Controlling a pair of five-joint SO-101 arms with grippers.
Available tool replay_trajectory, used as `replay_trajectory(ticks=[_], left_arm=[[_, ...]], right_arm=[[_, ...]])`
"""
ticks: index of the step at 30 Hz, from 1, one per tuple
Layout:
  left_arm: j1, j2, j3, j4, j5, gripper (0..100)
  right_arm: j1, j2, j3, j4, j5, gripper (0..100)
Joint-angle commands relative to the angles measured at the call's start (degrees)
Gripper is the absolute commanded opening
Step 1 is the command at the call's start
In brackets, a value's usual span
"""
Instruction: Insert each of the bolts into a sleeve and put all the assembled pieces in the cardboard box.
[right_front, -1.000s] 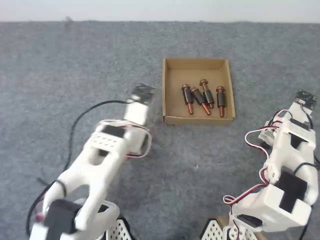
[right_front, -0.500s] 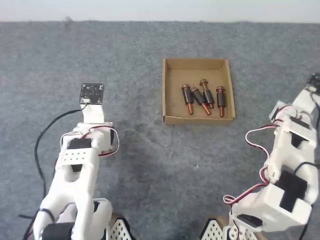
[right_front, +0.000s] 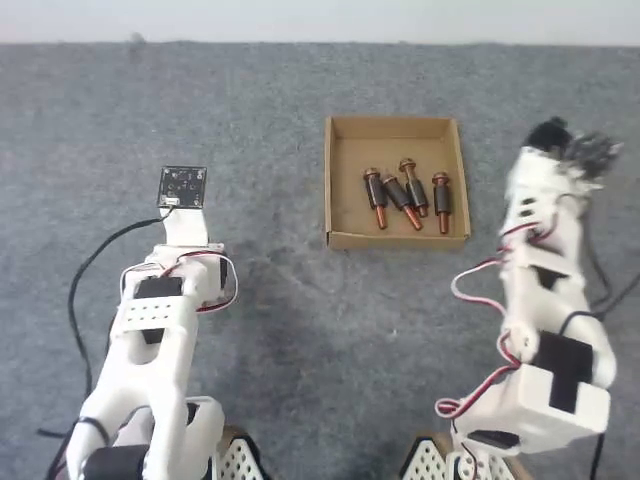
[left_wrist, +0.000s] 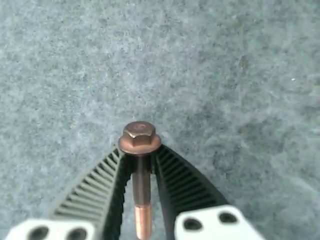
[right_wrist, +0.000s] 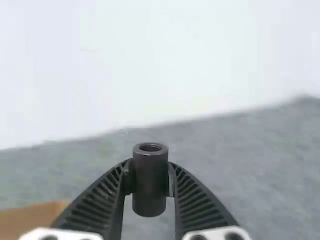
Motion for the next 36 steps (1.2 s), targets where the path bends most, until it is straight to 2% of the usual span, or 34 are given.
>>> replay_trajectory(ticks=[1,6,13,31,36], left_arm=[[-0.18,-2.99,-0.66,-2.55,0.35,1],[-0.18,-2.64,-0.57,-3.6,0.35,1],[-0.18,-2.64,-0.57,-3.6,0.35,1],[-0.18,-2.64,-0.57,-3.78,0.35,1],[-0.18,-2.64,-0.57,-3.78,0.35,1]], right_arm=[[-6.2,-1.1,2.81,-12.7,-0.35,1.0],[-14.9,-1.19,8.88,-24.4,-0.35,1.0],[-24.4,-1.8,18.55,-32.84,-0.26,0.7],[-40.75,-1.71,40.44,-52.97,-0.26,0.6],[-41.54,-1.71,45.36,-57.1,-0.26,0.6]])
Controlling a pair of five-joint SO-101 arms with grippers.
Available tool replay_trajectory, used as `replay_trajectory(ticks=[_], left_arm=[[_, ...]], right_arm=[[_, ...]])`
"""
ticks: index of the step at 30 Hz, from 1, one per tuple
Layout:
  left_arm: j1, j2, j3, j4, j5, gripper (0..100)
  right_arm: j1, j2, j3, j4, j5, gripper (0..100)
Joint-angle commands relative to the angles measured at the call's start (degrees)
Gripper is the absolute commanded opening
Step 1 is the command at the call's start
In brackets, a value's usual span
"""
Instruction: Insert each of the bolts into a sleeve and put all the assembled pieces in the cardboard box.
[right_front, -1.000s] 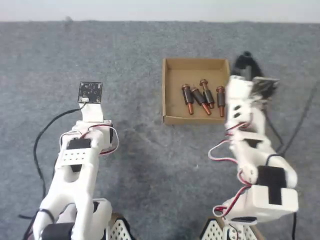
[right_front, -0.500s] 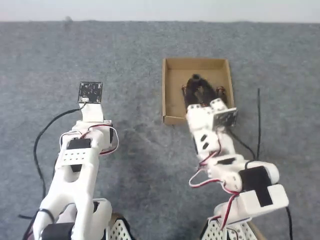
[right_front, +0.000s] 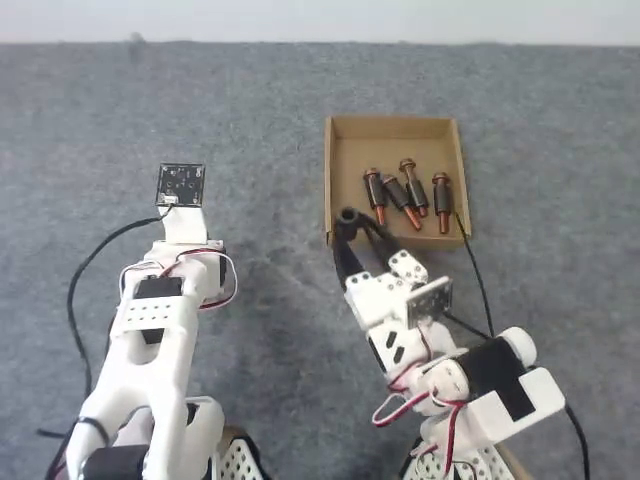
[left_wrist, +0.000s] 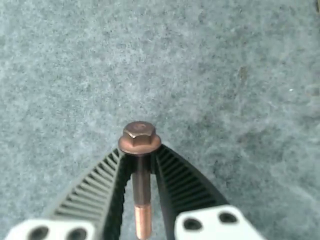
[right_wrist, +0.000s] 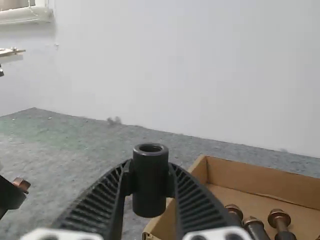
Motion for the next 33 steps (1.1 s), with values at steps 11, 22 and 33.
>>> replay_trajectory(ticks=[11,22,33], left_arm=[[3.34,-2.64,-0.66,-1.76,0.35,1],[12.04,-3.08,-6.29,-15.56,0.35,1],[18.9,-3.08,-6.99,-38.33,0.35,1]], right_arm=[[-0.66,-1.1,4.31,-2.15,-0.26,0.6],[-0.31,-1.01,4.31,-2.15,-0.26,0.6],[-0.31,-1.01,4.31,-2.15,-0.35,0.6]])
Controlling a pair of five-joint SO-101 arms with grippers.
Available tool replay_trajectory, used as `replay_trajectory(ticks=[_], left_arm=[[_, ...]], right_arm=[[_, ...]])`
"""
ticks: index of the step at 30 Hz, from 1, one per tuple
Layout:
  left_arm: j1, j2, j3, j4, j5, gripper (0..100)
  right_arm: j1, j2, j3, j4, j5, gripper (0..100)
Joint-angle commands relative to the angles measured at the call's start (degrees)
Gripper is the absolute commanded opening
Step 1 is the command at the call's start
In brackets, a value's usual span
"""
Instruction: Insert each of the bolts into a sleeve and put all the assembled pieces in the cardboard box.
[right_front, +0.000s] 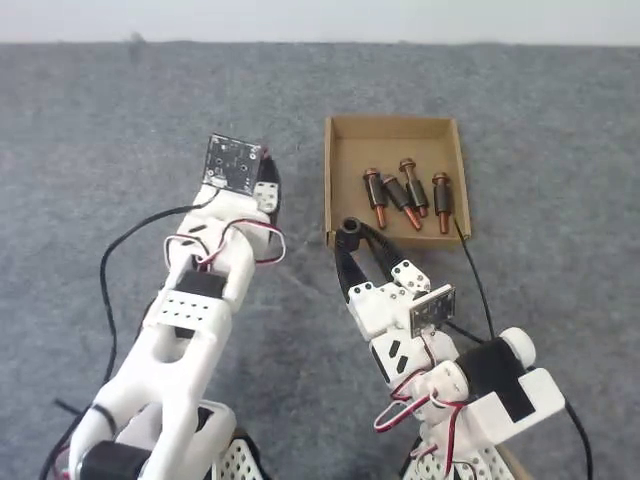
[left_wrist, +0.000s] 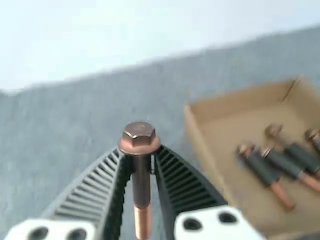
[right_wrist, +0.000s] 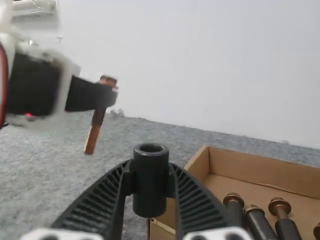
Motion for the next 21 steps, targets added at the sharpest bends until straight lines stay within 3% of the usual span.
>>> replay_trajectory(ticks=[1,11,16,21], left_arm=[[4.13,-3.08,-3.74,-8.35,0.44,1],[16.79,-3.08,-4.09,-9.58,1.23,1],[17.58,-4.04,-4.97,-9.23,13.54,1],[17.85,-10.9,-5.41,-1.32,20.84,1]], right_arm=[[0.22,-1.01,1.32,-1.1,-0.35,0.6],[0.22,-1.01,1.32,-1.1,-0.53,0.6],[-0.13,-1.01,1.32,-1.1,-0.53,0.6],[-0.13,-1.01,1.32,-1.1,-0.53,0.6]])
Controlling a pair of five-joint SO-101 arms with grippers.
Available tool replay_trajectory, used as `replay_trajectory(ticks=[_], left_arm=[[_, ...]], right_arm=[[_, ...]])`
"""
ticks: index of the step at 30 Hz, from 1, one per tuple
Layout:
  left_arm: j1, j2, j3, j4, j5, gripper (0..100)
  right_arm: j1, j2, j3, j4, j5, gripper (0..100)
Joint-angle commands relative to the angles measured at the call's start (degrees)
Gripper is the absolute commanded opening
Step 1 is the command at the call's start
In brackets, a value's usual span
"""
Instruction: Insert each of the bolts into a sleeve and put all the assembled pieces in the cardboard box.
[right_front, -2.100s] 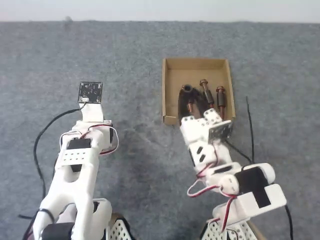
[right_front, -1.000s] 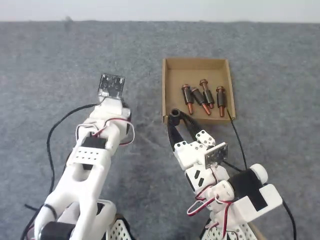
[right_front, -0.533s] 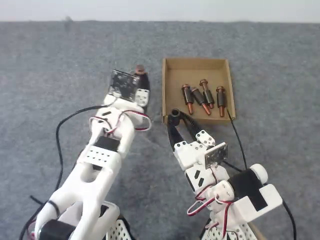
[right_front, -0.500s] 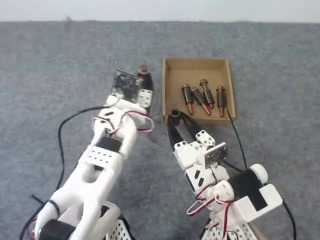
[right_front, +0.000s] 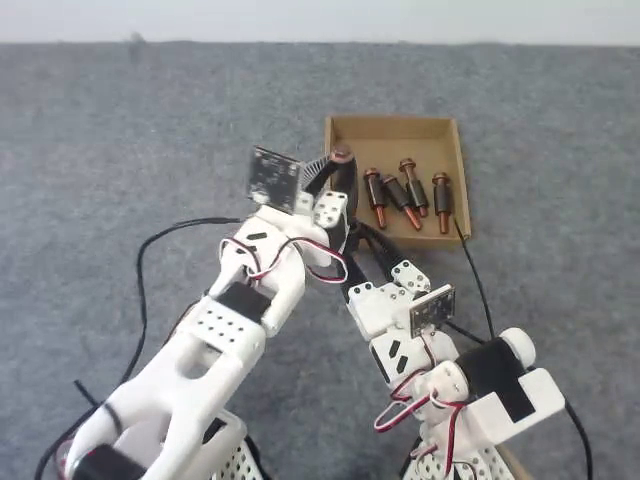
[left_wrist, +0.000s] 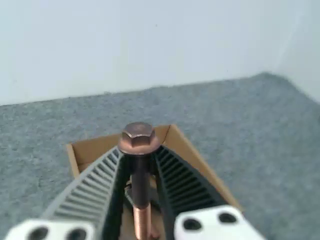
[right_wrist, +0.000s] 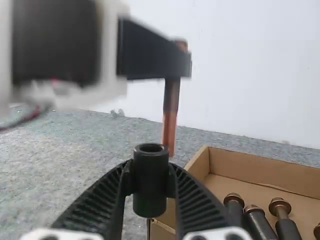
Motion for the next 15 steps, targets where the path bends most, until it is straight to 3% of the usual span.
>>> replay_trajectory(ticks=[1,8,15], left_arm=[[0.62,-10.11,-4.53,5.71,5.89,1],[0.79,-16.44,-4.0,10.99,6.42,1],[2.9,-16.79,-2.07,11.25,6.42,1]], right_arm=[[-0.04,-0.92,1.32,-1.1,-0.53,0.6],[-0.04,-0.92,1.32,-1.1,-0.53,0.6],[-0.04,-0.92,1.32,-1.1,-0.53,0.6]])
